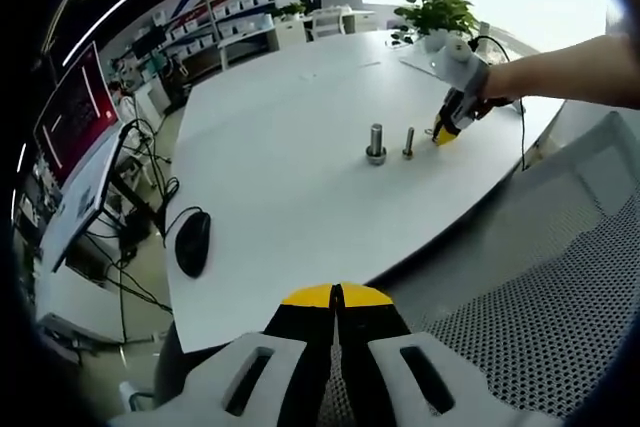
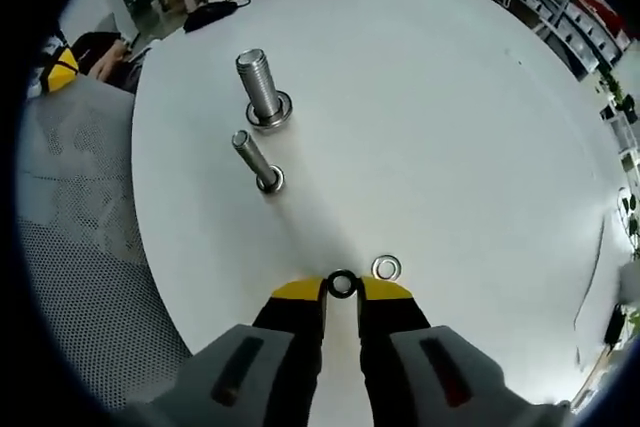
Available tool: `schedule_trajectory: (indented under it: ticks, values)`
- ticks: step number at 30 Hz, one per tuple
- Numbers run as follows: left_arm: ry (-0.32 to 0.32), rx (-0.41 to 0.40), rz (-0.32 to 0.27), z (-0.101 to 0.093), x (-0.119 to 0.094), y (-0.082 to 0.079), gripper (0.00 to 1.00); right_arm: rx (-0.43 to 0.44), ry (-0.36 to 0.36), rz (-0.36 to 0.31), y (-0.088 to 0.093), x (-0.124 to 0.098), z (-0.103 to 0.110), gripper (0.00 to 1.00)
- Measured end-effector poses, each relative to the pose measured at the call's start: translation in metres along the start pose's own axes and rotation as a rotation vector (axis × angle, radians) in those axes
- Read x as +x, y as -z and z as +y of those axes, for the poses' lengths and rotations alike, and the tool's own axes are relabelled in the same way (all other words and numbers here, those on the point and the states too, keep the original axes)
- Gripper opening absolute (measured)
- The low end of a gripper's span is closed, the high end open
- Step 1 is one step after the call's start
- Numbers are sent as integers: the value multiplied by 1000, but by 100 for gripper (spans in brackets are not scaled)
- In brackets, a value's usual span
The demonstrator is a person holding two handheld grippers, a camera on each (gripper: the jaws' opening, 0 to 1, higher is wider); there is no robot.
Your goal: Place the washer onto the threaded stud by aligning its center hole with the stud, sliding it down to the base, and recovering from edge contact or off-axis alignment until the washer reaches the visible bottom stop.
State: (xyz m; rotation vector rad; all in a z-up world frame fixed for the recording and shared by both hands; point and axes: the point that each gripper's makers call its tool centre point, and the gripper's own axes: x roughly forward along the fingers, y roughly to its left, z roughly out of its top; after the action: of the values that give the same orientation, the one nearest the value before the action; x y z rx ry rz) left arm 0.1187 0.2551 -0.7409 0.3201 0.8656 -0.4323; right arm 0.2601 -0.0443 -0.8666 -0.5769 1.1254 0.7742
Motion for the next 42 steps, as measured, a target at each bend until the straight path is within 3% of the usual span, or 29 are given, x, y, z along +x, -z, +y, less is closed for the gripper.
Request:
schedule_trajectory:
  ticks: [11,21,26,35,42]
  values:
    - [7,6,4,0,1,0,0,19,-94,-74,-22,-25,20,14]
    - [0,4,1,0,0,0,0,-52,-131,-143,-52,-52,41,14]
    - [2,7,-32,0,-1,-6,0,-95,-126,-162,-67,-57,46,14]
    - [9,9,-4,-1,1,-1,0,-176,-121,-118,-82,-50,50,14]
    - [-1,7,-43,1,-2,-7,0,-235,-101,-83,-84,-42,50,14]
